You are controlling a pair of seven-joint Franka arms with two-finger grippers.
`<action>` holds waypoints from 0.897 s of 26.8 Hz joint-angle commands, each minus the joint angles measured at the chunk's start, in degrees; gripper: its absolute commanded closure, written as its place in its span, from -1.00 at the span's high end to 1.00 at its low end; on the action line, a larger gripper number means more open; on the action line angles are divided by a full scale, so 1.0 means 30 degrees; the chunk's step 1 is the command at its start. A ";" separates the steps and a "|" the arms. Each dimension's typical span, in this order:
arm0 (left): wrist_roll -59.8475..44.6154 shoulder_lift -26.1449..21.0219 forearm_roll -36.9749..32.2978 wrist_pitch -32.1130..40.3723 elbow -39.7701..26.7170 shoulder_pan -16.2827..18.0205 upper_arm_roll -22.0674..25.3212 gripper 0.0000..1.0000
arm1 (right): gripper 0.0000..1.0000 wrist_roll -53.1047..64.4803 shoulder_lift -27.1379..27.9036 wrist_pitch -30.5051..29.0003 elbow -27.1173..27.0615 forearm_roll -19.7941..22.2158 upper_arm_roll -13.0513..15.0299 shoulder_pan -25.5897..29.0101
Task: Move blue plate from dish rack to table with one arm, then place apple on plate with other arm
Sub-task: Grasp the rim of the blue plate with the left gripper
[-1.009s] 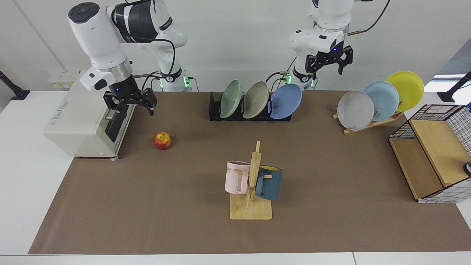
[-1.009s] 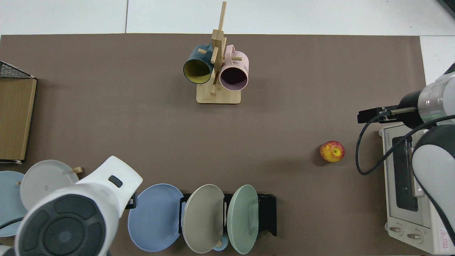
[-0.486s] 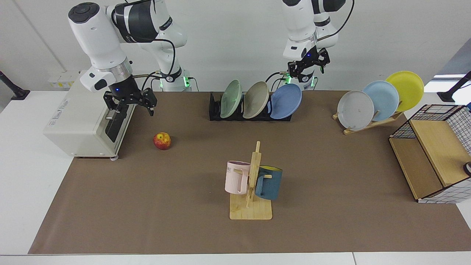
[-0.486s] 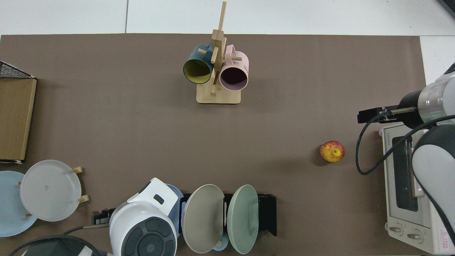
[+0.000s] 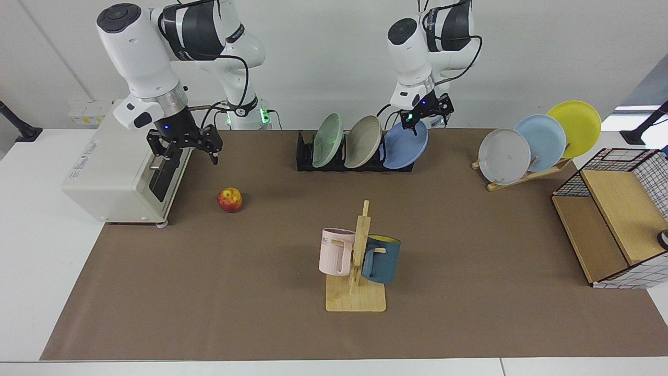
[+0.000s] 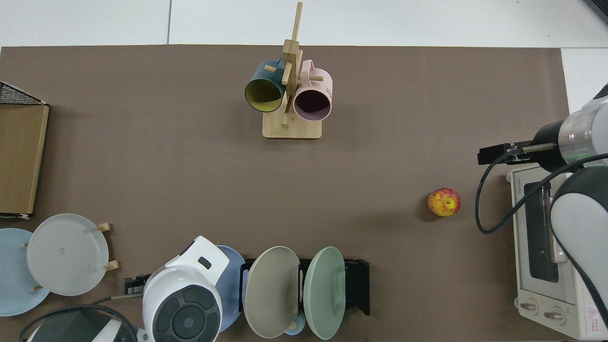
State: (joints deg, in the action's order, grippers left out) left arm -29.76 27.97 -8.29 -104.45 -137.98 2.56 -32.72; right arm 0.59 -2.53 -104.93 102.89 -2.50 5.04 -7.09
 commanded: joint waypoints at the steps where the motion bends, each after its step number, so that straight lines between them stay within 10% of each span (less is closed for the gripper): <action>1: -0.0452 0.0695 -0.0195 -0.1188 -0.1581 -0.0207 -0.0399 1.00 | 0.98 0.0419 -0.0268 -0.0034 0.0186 -0.0045 -0.0157 0.0311; 24: 0.0865 0.1311 0.0479 -0.3299 -0.3518 -0.0677 -0.1016 0.82 | 0.98 0.0419 -0.0268 -0.0005 0.0186 -0.0045 -0.0157 0.0311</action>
State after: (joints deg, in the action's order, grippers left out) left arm -27.88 28.98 -7.60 -112.56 -146.14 0.88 -35.88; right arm 0.59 -2.53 -104.93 102.89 -2.50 5.04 -7.08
